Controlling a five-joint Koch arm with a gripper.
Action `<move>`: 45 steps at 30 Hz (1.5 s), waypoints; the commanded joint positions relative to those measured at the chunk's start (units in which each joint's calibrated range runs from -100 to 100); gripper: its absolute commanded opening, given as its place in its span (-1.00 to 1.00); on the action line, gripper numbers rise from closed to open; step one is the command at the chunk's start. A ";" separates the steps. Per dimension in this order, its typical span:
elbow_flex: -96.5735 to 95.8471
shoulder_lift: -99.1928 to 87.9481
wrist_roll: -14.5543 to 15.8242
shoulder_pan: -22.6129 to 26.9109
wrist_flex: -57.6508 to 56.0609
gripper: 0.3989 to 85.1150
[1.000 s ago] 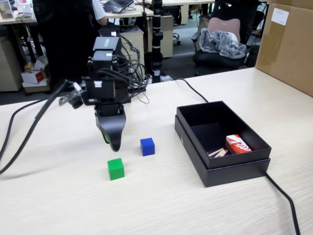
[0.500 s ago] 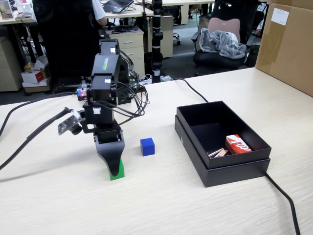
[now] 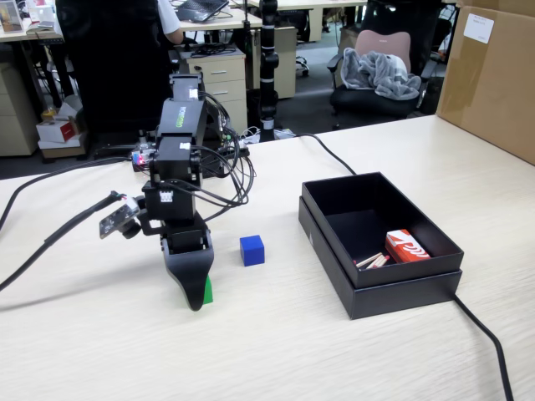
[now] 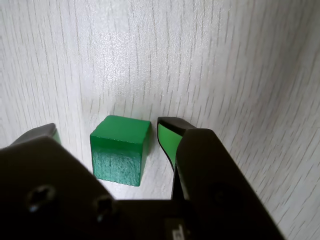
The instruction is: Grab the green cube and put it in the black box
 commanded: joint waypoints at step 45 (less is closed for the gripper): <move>-14.35 -49.54 11.67 22.12 1.83 -0.99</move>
